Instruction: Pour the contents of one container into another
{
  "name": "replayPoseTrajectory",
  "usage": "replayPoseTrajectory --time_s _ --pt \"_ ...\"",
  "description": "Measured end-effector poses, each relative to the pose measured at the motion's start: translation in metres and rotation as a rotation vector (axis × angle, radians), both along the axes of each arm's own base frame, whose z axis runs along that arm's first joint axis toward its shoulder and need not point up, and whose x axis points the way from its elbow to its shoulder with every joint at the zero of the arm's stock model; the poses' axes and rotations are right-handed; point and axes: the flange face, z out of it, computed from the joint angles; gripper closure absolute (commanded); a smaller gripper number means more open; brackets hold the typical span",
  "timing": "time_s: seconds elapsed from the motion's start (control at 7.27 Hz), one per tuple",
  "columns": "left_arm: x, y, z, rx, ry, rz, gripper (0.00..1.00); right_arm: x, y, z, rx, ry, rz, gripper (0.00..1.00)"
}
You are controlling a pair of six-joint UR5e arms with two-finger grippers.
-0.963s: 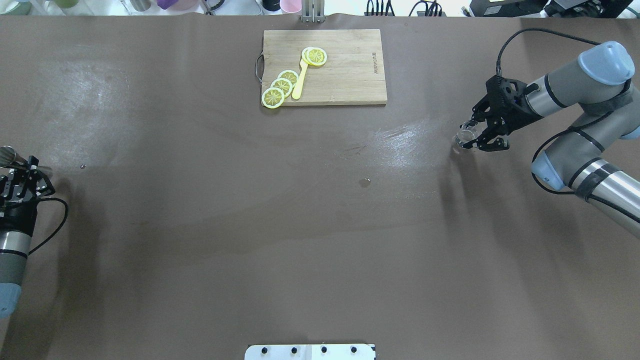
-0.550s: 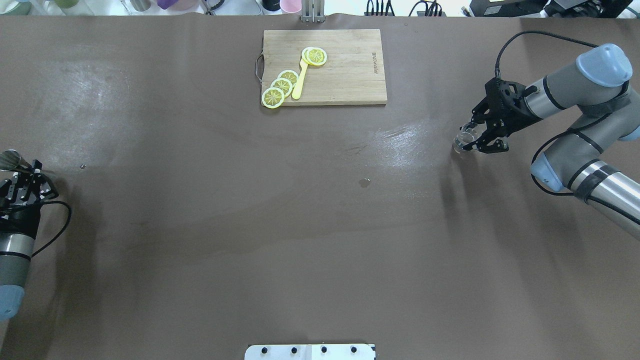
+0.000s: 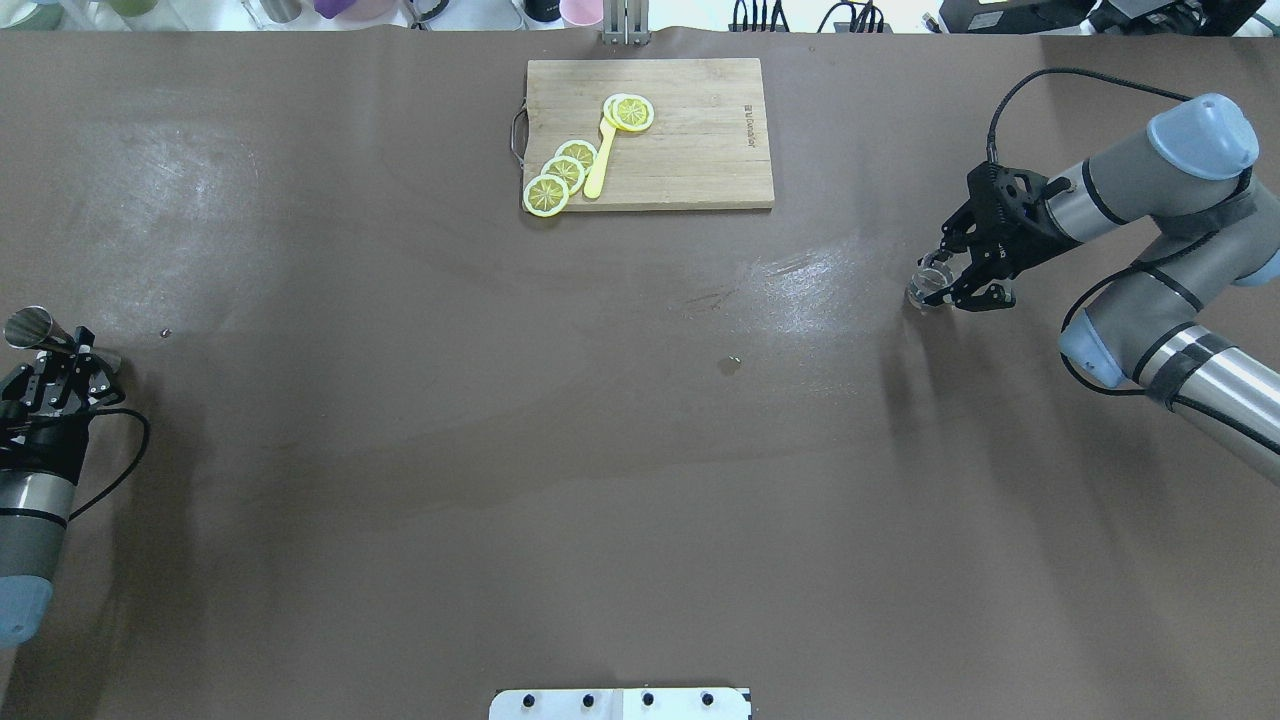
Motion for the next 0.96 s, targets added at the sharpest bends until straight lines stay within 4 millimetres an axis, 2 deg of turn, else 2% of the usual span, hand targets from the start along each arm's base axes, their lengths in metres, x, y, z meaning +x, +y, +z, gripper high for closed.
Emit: replayPoseTrajectory --time_s 0.28,0.69,0.96 --pt "0.0 0.0 0.0 0.001 0.004 0.001 0.01 -0.001 -0.001 -0.005 0.003 -0.006 0.0 0.0" --pt "-0.001 0.001 -0.001 0.008 0.024 -0.009 0.01 -0.001 -0.001 -0.01 0.009 -0.011 0.0 0.0" --pt "-0.007 0.011 0.0 0.033 0.047 -0.029 0.01 -0.001 -0.004 -0.027 0.024 -0.029 0.005 0.0"
